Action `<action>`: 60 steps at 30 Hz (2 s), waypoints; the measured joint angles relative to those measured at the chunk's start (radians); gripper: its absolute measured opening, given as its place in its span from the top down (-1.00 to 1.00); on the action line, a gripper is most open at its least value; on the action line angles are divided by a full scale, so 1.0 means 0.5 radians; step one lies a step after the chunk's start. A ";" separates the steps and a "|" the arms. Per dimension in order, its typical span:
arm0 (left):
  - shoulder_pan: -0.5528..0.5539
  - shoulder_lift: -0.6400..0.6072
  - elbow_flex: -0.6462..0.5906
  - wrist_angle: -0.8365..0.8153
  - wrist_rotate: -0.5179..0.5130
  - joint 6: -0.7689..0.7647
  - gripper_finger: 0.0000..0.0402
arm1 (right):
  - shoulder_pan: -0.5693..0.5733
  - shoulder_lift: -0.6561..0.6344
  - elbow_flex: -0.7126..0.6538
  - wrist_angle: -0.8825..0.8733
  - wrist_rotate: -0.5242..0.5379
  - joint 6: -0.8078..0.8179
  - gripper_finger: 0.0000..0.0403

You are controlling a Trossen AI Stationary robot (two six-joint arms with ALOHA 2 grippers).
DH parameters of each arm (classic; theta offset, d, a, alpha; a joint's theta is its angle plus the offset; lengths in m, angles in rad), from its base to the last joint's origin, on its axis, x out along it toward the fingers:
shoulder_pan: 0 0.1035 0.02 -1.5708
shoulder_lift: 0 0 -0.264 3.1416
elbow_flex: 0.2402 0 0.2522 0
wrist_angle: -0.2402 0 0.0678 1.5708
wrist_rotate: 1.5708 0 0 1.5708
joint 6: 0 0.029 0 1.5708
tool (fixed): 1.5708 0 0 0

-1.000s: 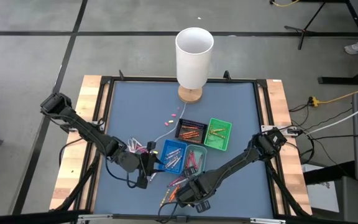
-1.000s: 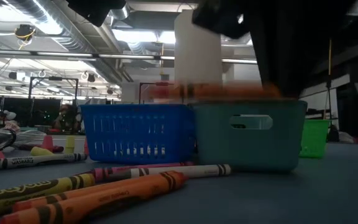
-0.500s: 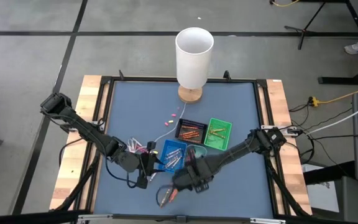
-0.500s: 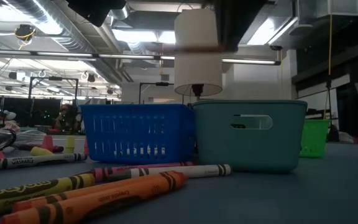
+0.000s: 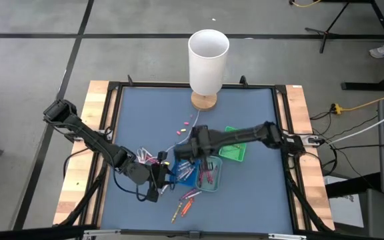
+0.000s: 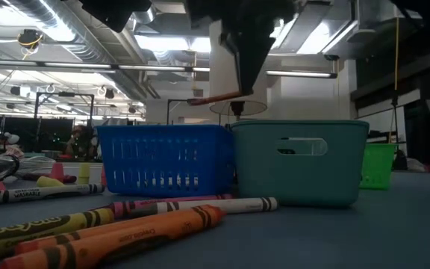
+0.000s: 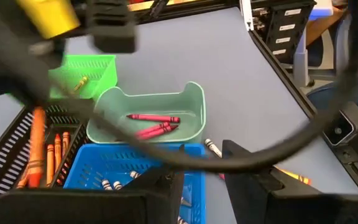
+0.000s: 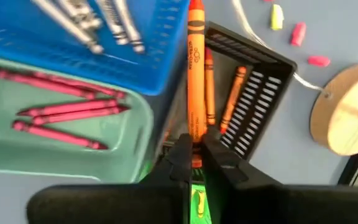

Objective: Sort crayons
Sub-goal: Put the orange crayon into the black bin, then put the gray crayon into the blue bin

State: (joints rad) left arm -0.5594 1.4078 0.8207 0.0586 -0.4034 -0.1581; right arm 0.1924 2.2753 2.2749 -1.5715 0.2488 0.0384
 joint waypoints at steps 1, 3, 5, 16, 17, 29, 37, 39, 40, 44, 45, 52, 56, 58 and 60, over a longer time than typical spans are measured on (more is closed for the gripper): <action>0.000 -0.001 0.000 0.000 0.000 0.000 0.53 | -0.030 0.000 0.000 0.000 -0.017 0.006 0.91; 0.000 -0.001 0.000 0.000 0.000 -0.001 0.53 | -0.082 0.000 0.000 0.001 -0.067 0.012 0.91; 0.000 -0.001 0.000 0.000 0.000 0.000 0.53 | -0.127 0.000 0.000 0.000 -0.123 0.014 0.91; 0.000 -0.001 0.000 -0.002 0.001 -0.047 0.53 | -0.298 0.000 0.000 0.000 -0.287 0.019 0.91; 0.000 -0.001 0.000 -0.008 0.001 -0.062 0.53 | -0.307 0.000 0.000 0.000 -0.307 0.021 0.91; -0.002 -0.001 0.000 -0.105 0.002 -0.202 0.53 | -0.320 0.000 -0.001 0.001 -0.327 0.059 0.91; -0.025 0.000 0.000 -0.149 0.006 -0.211 0.53 | -0.320 0.000 -0.001 0.001 -0.327 0.073 0.89; -0.043 -0.001 0.000 -0.160 0.009 -0.211 0.53 | -0.320 0.000 -0.001 0.001 -0.327 0.073 0.84; -0.053 -0.001 0.000 -0.162 0.010 -0.211 0.53 | -0.320 0.000 -0.001 0.001 -0.327 0.073 0.79; -0.095 0.000 0.000 -0.166 0.011 -0.211 0.53 | -0.320 0.000 -0.001 0.001 -0.319 0.073 0.56; -0.107 0.000 0.000 -0.167 0.011 -0.211 0.53 | -0.320 0.000 -0.001 0.001 -0.310 0.072 0.50; -0.174 -0.001 0.000 -0.193 0.011 -0.405 0.53 | -0.301 -0.009 -0.003 0.001 -0.324 0.038 0.35; -0.214 0.014 0.000 -0.193 0.008 -0.568 0.53 | -0.238 -0.063 -0.002 0.002 -0.303 -0.036 0.35; -0.236 0.045 0.000 -0.193 0.010 -0.643 0.53 | -0.199 -0.098 -0.001 0.001 -0.302 -0.039 0.35; -0.258 0.099 0.000 -0.171 0.009 -0.744 0.53 | -0.150 -0.121 -0.002 0.002 -0.289 -0.046 0.35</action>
State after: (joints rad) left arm -0.6884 1.4574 0.8207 -0.0269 -0.3988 -0.5302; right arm 0.1174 2.2149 2.2742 -1.5705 0.1043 0.0155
